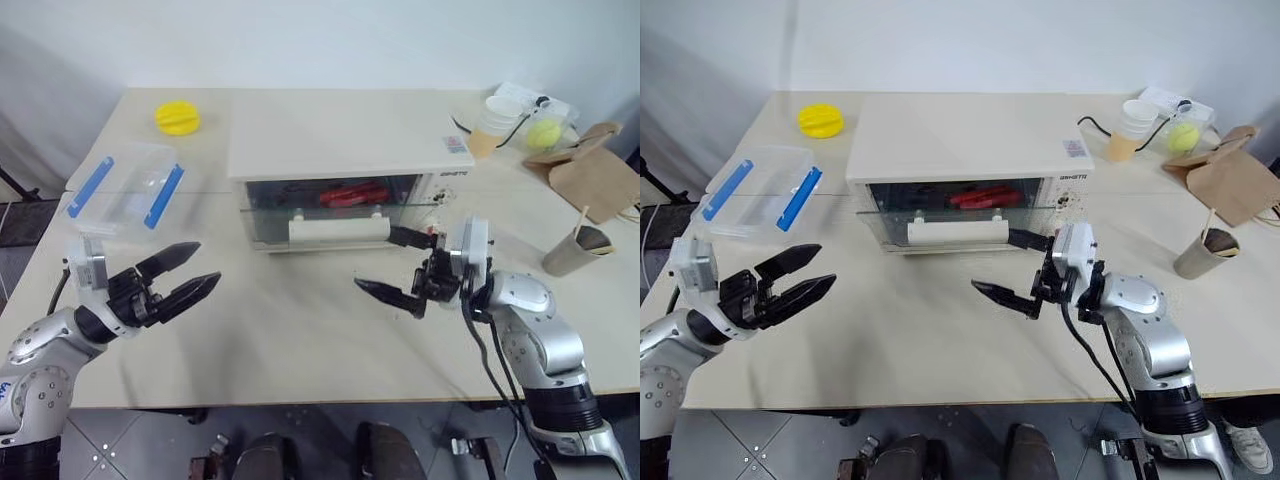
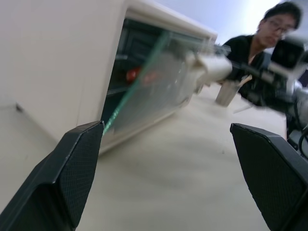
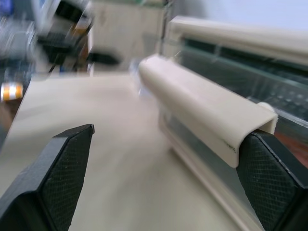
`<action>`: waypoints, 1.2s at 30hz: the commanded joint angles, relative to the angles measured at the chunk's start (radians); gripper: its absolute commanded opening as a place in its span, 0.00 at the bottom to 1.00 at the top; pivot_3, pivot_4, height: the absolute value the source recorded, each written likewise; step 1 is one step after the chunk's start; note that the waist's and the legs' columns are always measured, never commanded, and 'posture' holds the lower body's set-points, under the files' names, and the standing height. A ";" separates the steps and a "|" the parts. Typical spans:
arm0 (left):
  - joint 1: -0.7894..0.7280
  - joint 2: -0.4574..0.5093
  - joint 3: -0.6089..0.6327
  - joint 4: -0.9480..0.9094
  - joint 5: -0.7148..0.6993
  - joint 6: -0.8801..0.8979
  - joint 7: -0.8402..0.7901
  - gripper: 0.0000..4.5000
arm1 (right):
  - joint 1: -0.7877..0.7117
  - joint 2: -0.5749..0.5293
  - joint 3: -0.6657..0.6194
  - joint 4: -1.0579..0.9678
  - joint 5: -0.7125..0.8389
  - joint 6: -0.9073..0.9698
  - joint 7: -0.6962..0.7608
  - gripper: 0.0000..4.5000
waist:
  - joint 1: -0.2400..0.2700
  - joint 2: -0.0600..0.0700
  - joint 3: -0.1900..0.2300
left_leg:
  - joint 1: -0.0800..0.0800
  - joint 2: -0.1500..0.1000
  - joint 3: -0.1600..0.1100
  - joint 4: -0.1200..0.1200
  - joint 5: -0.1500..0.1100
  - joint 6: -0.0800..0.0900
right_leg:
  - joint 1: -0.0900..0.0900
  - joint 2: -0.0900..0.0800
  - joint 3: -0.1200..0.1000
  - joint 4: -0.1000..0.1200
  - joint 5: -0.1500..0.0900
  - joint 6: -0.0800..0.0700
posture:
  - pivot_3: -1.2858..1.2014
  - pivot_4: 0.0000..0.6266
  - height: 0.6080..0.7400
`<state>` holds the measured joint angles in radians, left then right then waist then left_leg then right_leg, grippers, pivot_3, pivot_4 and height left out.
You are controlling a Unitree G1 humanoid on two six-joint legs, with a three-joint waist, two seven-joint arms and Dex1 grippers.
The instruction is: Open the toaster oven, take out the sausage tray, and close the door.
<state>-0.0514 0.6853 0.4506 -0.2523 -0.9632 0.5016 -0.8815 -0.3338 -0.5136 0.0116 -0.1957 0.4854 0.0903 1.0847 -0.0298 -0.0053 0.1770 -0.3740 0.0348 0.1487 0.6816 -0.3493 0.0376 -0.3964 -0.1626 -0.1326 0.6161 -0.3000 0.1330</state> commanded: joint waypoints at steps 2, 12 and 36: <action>-0.038 0.006 0.047 -0.029 -0.085 0.042 0.008 0.73 | 0.002 -0.018 0.024 -0.014 -0.051 -0.149 0.079 1.00 | -0.001 0.000 0.000 | 0.000 0.000 0.000 0.000 0.000 0.000 | 0.000 0.000 0.000 0.000 0.000 0.000 | 0.52 0.24 1.00; -0.347 -0.080 -0.120 0.183 0.051 -0.001 0.019 0.04 | -0.026 -0.001 0.045 0.050 -0.098 -0.250 0.089 1.00 | 0.005 -0.001 0.000 | 0.000 -0.003 0.000 0.001 0.001 -0.001 | 0.001 0.002 0.000 0.000 0.000 0.000 | 0.52 0.24 1.00; -0.366 -0.120 -0.378 0.326 0.329 -0.124 -0.285 0.00 | 0.557 -0.195 -0.378 -0.109 -0.063 -0.214 -0.058 1.00 | 0.042 -0.002 0.001 | 0.000 -0.002 0.000 0.003 0.001 -0.002 | 0.004 0.006 0.002 -0.005 0.000 0.000 | 0.52 0.24 1.00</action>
<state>-0.4310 0.5642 0.0923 0.0824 -0.6674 0.4155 -1.1393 0.2036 -0.6882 -0.2988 -0.2685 0.3978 -0.1264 1.0357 0.0119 -0.0069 0.1780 -0.3732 0.0335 0.1494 0.6843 -0.3480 0.0355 -0.3925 -0.1557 -0.1306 0.6106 -0.2999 0.1333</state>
